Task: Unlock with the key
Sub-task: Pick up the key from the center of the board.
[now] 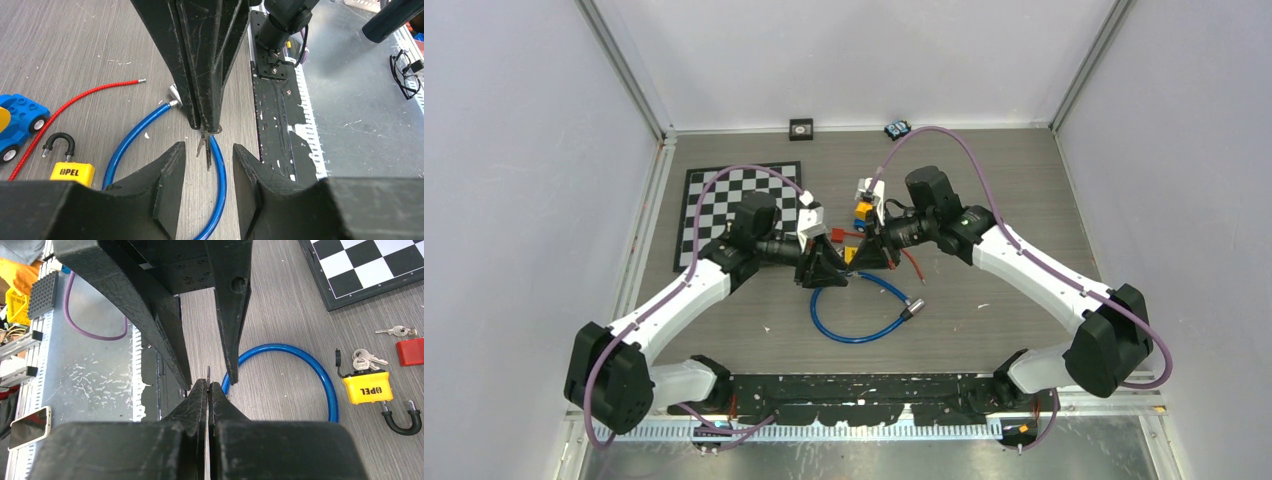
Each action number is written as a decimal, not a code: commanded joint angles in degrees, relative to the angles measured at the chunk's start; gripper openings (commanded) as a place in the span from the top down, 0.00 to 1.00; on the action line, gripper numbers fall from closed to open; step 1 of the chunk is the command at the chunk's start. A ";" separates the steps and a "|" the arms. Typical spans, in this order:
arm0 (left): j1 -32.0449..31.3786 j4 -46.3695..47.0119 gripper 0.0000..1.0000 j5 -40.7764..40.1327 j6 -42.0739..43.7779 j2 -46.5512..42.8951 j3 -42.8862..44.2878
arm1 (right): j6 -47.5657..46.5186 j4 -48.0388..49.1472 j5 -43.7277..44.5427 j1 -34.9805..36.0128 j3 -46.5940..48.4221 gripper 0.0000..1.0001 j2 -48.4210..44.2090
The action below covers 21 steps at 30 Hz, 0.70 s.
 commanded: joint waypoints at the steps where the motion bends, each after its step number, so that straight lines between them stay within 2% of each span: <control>1: 0.19 4.43 0.59 -0.04 -2.01 1.32 1.21 | 1.77 3.61 -1.88 -0.17 0.13 0.99 -1.75; 10: 0.19 4.19 0.86 -0.08 -1.68 1.72 0.99 | 2.13 4.44 -1.97 -0.61 -0.84 0.99 -2.50; 13: 0.19 3.92 1.00 -0.23 -1.66 1.44 1.03 | 2.08 4.78 -1.82 -0.68 -1.30 0.99 -2.69; 14: 0.19 3.39 1.00 -0.63 -1.59 1.28 1.21 | 1.91 4.73 -1.65 -0.81 -1.54 0.97 -2.79; 16: 0.15 -0.32 1.00 -2.69 -0.43 0.88 2.41 | 1.36 4.41 -1.01 -1.16 -1.78 0.84 -3.26; 19: -0.82 -11.84 1.00 -7.54 6.65 0.47 6.28 | -1.58 1.44 1.33 -1.51 -0.97 0.59 -4.44; 21: -1.48 -17.70 1.00 -9.37 9.77 0.73 8.49 | -3.37 -0.99 2.12 -1.49 0.36 0.49 -4.74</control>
